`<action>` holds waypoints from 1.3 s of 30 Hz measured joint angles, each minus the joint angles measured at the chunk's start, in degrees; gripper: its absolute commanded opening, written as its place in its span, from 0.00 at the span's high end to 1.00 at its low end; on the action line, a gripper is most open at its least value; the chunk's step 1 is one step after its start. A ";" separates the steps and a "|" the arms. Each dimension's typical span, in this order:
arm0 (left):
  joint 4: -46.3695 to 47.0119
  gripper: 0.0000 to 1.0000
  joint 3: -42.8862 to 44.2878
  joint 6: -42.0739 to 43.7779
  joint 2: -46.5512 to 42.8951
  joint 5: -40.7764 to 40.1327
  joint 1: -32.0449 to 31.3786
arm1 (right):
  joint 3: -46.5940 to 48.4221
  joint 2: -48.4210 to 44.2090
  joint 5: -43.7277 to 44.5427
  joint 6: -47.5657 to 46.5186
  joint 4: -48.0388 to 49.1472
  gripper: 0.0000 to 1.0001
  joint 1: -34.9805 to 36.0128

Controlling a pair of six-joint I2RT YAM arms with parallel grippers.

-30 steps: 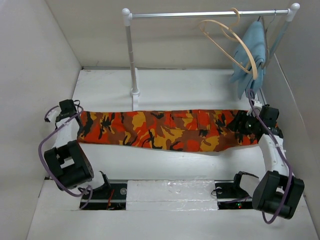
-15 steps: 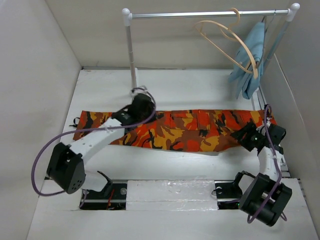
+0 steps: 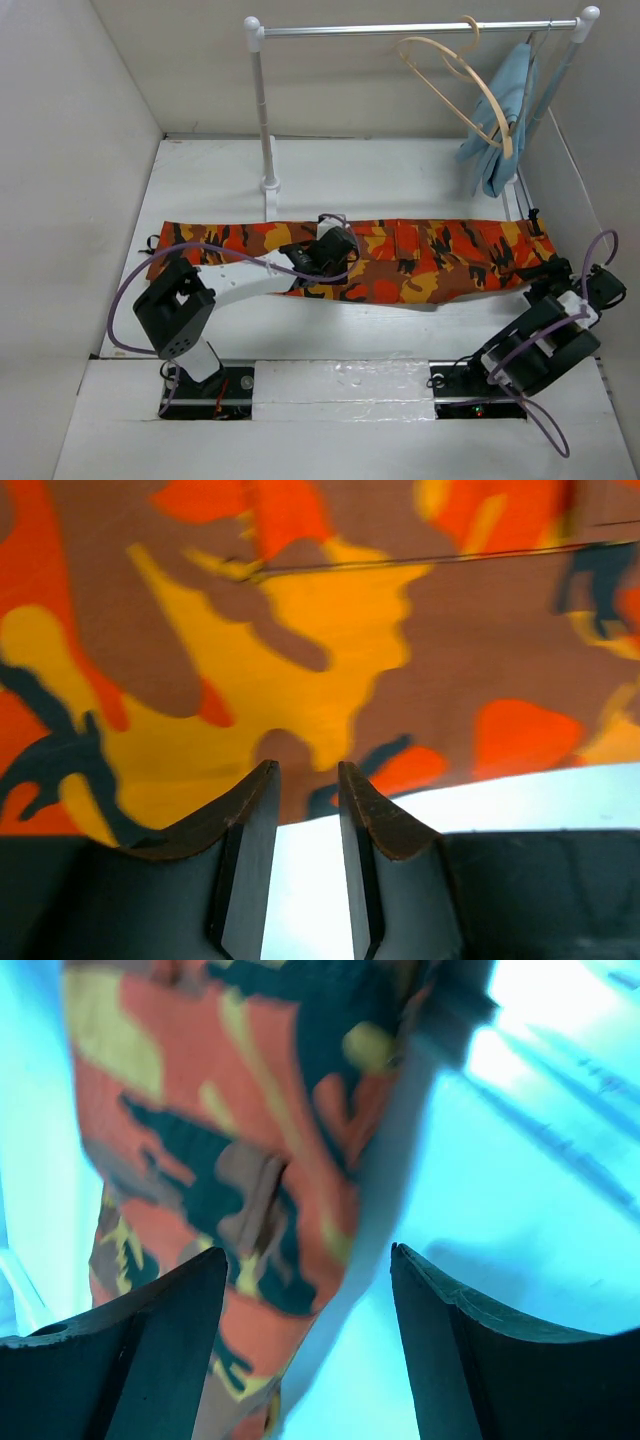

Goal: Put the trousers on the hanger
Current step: Fold the trousers at the center of the board.

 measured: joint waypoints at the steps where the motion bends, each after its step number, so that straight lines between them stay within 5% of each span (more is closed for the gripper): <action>1: 0.13 0.75 -1.09 -0.13 -0.02 -0.11 0.48 | 0.83 1.86 0.15 -0.11 0.24 0.27 -0.50; 17: -2.27 0.77 -4.24 -1.01 -3.26 -3.15 2.80 | 7.15 19.74 0.24 1.38 15.02 0.33 -0.85; 18: -2.60 0.78 -4.24 -1.14 -3.30 -3.23 2.80 | 7.15 20.28 0.24 1.53 16.02 0.37 -0.85; 20: -3.08 0.80 -4.24 -1.42 -3.45 -3.23 2.80 | 7.15 21.05 0.26 1.57 17.46 0.74 -0.85; 21: -3.19 0.80 -4.24 -1.51 -3.52 -3.23 2.78 | 7.15 21.66 0.55 1.64 18.16 0.74 -0.81; 22: -3.23 0.82 -4.24 -1.68 -3.61 -3.15 2.80 | 7.08 22.05 0.48 1.77 18.69 0.89 -0.83; 25: -3.13 0.98 -4.39 -2.12 -4.22 -2.73 2.80 | 6.84 21.42 -0.09 1.60 18.99 1.00 -0.48; 30: -2.80 1.00 -5.14 -2.21 -4.85 -2.43 2.78 | 4.35 6.25 0.92 0.90 15.26 1.00 5.05; 35: -2.34 1.00 -6.40 -1.99 -4.79 -2.34 2.80 | 4.13 -19.87 2.45 -0.11 6.40 1.00 19.30; 39: -0.22 1.00 -9.40 -1.86 -4.37 -1.40 2.78 | 6.56 -28.06 2.56 -0.66 -1.73 1.00 28.94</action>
